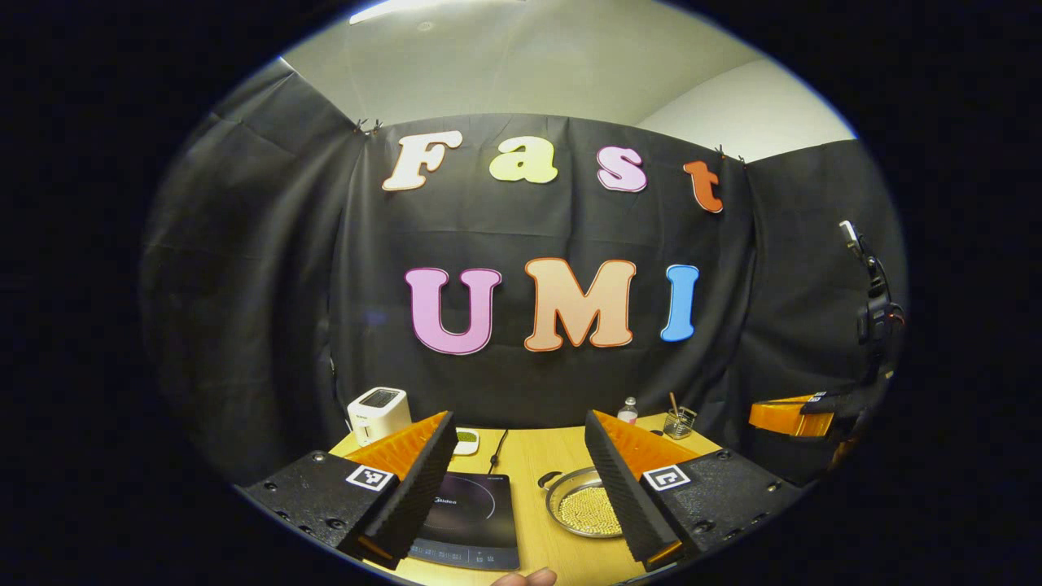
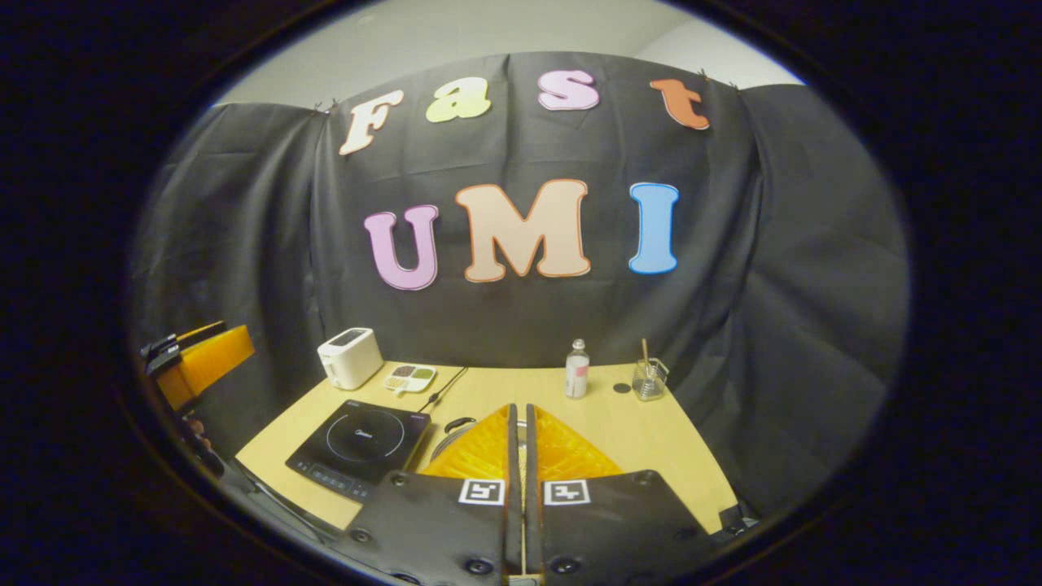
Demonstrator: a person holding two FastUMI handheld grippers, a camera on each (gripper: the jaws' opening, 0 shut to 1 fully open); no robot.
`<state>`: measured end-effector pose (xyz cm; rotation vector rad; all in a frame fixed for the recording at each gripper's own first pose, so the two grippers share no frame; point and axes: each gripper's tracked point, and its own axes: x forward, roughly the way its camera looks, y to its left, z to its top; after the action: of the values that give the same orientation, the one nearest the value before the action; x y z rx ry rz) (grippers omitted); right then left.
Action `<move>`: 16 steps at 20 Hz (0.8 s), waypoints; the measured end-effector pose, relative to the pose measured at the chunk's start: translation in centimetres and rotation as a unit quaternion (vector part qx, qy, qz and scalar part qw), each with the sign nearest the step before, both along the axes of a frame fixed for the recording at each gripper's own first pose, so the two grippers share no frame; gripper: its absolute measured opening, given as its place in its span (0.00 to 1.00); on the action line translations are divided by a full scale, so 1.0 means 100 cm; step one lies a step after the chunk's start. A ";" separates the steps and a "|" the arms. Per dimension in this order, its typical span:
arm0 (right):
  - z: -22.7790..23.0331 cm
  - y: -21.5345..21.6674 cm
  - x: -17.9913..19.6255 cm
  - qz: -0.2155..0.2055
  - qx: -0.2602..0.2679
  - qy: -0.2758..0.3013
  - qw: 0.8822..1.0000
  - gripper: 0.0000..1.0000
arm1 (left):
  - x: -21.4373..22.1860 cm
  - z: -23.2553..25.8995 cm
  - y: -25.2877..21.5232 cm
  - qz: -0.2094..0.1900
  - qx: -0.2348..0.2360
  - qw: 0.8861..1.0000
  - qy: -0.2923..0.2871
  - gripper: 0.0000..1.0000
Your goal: First push the handle of the pot to place it horizontally, then grasp the pot with both hands and set it on the induction cooktop.
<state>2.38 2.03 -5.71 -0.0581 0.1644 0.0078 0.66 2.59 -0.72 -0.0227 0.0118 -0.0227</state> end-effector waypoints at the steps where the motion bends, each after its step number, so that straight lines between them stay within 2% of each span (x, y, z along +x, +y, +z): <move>1: -0.003 0.000 0.002 0.004 -0.003 0.005 1.000 0.03 | 0.001 -0.001 0.002 0.001 0.002 1.000 0.003 0.96; 3: -0.014 0.000 0.007 0.010 0.004 0.019 1.000 0.06 | 0.004 -0.006 0.004 0.005 0.002 1.000 0.011 0.93; 8: -0.041 -0.014 0.026 0.024 0.014 0.051 0.998 0.03 | 0.019 -0.016 0.001 0.025 -0.003 0.999 0.028 0.96; 11: -0.065 -0.021 0.035 0.040 0.026 0.079 0.996 0.03 | 0.031 -0.023 -0.003 0.041 0.006 0.998 0.045 0.96; 12: -0.071 -0.024 0.038 0.047 0.029 0.087 0.995 0.03 | 0.033 -0.023 -0.004 0.048 0.005 0.998 0.045 0.93; 13: -0.079 -0.028 0.042 0.052 0.031 0.097 0.993 0.03 | 0.036 -0.022 -0.007 0.054 0.003 0.997 0.048 0.99; 14: -0.087 -0.031 0.045 0.058 0.034 0.106 0.992 0.03 | 0.038 -0.023 -0.010 0.060 0.002 0.997 0.053 0.92; 15: -0.094 -0.034 0.049 0.064 0.035 0.114 0.991 0.02 | 0.041 -0.024 -0.014 0.065 0.004 0.996 0.058 0.96; 16: -0.102 -0.036 0.052 0.071 0.035 0.122 0.989 0.03 | 0.043 -0.025 -0.018 0.068 0.007 0.996 0.062 0.92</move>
<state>7.61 -1.54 -15.94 0.0011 0.4050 0.1639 4.98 0.82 -3.20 -0.0107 0.1337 0.1159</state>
